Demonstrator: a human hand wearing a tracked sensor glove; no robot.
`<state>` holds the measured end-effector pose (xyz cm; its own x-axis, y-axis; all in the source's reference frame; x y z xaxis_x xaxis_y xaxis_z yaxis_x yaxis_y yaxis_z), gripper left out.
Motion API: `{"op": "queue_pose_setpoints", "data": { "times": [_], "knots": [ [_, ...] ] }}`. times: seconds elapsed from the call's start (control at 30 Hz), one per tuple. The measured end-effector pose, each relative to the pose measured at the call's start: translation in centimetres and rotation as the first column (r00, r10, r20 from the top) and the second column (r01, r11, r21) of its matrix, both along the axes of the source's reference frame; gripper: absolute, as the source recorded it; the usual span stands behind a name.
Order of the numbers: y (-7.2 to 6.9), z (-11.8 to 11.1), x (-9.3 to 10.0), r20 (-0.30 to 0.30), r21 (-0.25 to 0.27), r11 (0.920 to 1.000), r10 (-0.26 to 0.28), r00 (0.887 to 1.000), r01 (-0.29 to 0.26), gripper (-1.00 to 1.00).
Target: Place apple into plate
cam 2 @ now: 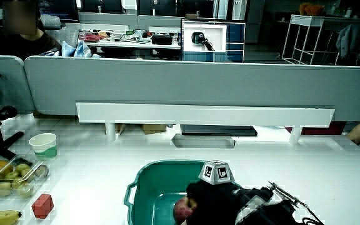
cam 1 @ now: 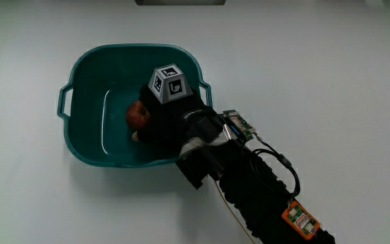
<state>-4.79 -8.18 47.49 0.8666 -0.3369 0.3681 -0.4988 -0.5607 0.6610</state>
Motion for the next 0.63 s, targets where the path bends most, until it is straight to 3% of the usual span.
{"op": "queue_pose_setpoints", "data": {
  "times": [0.13,0.17,0.23,0.47,0.53,0.57,0.63],
  "knots": [
    [0.1,0.2,0.5,-0.016,-0.014,0.9999,0.005,1.0,-0.005,-0.42],
    [0.0,0.0,0.7,-0.017,0.01,0.9997,0.025,1.0,-0.025,-0.46],
    [0.0,-0.4,1.1,0.012,-0.009,0.9995,0.029,0.999,-0.029,-0.54],
    [-0.2,-2.9,3.1,0.05,0.027,0.9989,0.036,0.998,-0.037,-0.81],
    [-0.1,-3.2,4.0,0.056,-0.006,0.9999,0.015,0.998,-0.015,-0.88],
    [0.0,-3.8,4.5,0.038,0.038,0.999,0.022,0.999,-0.023,-0.92],
    [0.1,-4.6,5.4,0.038,0.039,0.9989,0.023,0.999,-0.025,-1.0]
  ]
}}
